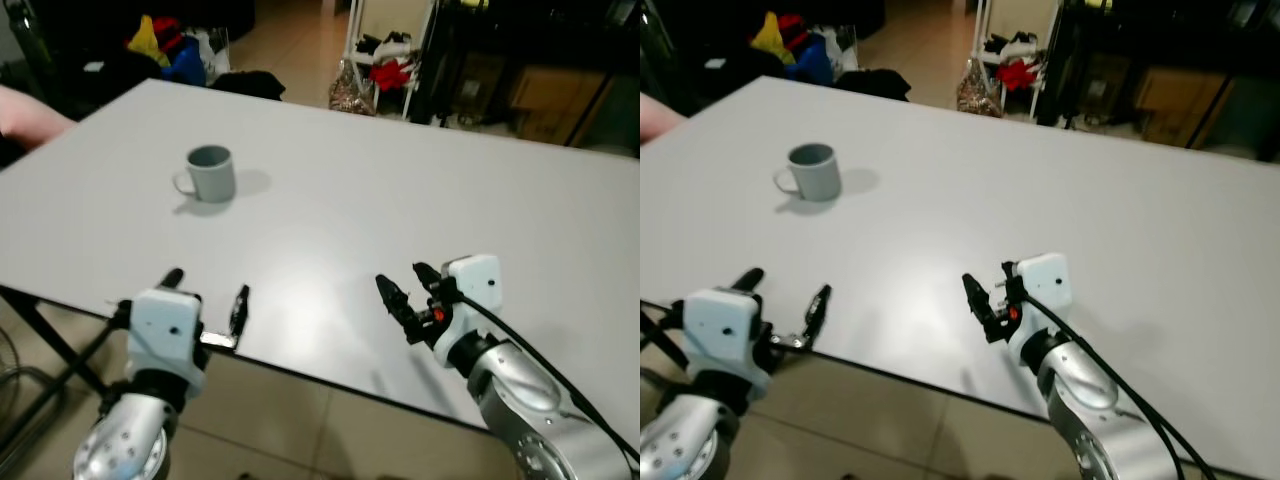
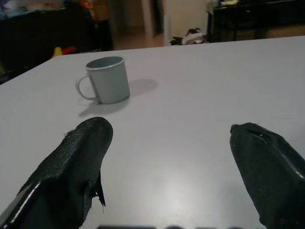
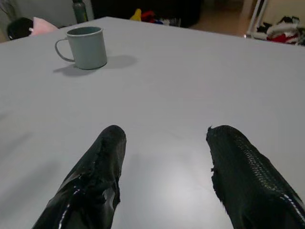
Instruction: Setting the table
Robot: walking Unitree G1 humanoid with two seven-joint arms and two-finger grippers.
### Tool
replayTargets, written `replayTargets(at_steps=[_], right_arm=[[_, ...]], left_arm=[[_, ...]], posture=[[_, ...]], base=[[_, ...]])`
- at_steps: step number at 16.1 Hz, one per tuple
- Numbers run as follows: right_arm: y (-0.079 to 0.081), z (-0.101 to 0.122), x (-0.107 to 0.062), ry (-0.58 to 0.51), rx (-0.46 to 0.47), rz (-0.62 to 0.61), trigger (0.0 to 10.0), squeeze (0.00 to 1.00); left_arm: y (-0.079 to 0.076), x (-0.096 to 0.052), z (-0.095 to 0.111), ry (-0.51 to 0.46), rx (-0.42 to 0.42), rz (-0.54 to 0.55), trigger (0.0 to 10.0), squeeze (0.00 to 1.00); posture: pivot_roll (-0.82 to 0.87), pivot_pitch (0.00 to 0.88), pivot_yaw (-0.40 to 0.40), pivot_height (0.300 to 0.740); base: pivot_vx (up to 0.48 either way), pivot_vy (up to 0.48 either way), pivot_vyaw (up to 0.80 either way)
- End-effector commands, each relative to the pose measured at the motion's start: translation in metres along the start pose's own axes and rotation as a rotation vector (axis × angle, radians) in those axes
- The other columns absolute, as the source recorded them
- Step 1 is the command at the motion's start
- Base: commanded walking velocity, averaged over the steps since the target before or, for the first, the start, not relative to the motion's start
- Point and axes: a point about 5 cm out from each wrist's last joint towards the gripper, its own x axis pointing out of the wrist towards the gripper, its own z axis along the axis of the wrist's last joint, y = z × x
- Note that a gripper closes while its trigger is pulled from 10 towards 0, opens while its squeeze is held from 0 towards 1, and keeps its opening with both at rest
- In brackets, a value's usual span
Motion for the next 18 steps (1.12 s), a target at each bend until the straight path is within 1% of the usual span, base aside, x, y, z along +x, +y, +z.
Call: replayTargets(at_steps=[1,7,10,13,18], right_arm=[[-0.0043,0.0006,-0.0015,0.012,-0.013,-0.02,10.0,0.0],[-0.0032,0.0002,-0.0038,0.001,0.003,-0.007,10.0,0.0],[-0.0037,0.0001,-0.0048,-0.001,0.017,-0.011,10.0,0.0],[-0.0045,-0.001,-0.0065,-0.008,0.052,-0.012,10.0,0.0],[-0.0034,-0.0015,-0.0073,-0.012,0.069,-0.001,10.0,0.0]], left_arm=[[-0.0018,0.0,0.0021,-0.007,-0.021,-0.005,10.0,0.0],[-0.0023,-0.0019,0.0001,0.008,0.008,-0.016,10.0,0.0],[-0.0045,-0.0007,0.0011,0.001,0.013,-0.03,10.0,0.0],[-0.0032,0.0004,0.0029,-0.012,0.028,-0.024,10.0,0.0],[-0.0027,0.0002,0.0027,-0.011,0.036,-0.024,10.0,0.0]], posture=[[-0.02,0.052,0.024,0.74],[-0.02,0.062,0.03,0.74],[-0.02,0.064,0.034,0.74],[-0.02,0.066,0.037,0.74],[-0.02,0.067,0.04,0.74]], base=[[0.0,0.0,0.63],[0.0,0.0,0.8],[0.0,0.0,0.8],[0.0,0.0,0.8],[0.0,0.0,0.8]])
